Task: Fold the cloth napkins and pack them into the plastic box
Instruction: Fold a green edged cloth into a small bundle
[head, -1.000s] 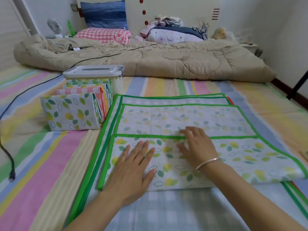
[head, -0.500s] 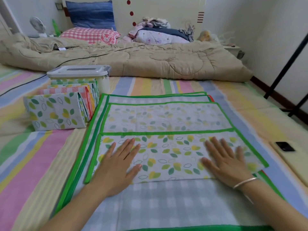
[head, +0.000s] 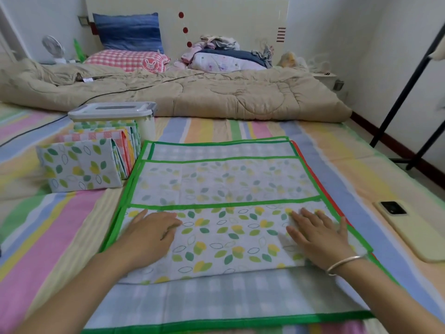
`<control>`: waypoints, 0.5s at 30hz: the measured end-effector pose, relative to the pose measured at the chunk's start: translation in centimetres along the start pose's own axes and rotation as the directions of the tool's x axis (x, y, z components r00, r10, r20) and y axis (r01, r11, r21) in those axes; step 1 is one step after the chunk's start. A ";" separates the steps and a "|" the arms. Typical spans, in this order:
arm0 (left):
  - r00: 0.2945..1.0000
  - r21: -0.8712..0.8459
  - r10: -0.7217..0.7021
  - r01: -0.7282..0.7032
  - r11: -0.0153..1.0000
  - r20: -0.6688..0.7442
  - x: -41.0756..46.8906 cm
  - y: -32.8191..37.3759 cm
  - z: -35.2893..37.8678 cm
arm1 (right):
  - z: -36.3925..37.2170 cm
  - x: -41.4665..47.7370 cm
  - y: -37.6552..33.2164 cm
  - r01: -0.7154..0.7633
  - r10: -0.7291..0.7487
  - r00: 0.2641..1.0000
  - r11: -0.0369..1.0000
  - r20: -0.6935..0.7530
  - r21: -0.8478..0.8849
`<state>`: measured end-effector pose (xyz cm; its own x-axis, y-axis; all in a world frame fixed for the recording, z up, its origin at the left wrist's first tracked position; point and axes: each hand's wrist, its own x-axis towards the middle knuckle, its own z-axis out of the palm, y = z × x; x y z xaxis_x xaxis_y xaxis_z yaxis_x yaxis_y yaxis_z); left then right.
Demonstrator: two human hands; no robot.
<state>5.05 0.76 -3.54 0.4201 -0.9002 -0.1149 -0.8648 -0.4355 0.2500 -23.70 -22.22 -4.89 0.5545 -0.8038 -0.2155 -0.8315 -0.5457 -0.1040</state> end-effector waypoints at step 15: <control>0.967 -0.007 0.119 -0.123 0.992 -0.226 1.6 8.2 6.0 | -1.5 -0.2 -1.6 -0.100 0.110 0.989 0.990 -0.103 0.097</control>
<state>-3.02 -4.30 -7.42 0.3657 -0.9208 0.1356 -0.9081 -0.3211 0.2689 -22.47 -21.52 -3.20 0.4604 -0.8789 -0.1246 -0.8820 -0.4372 -0.1757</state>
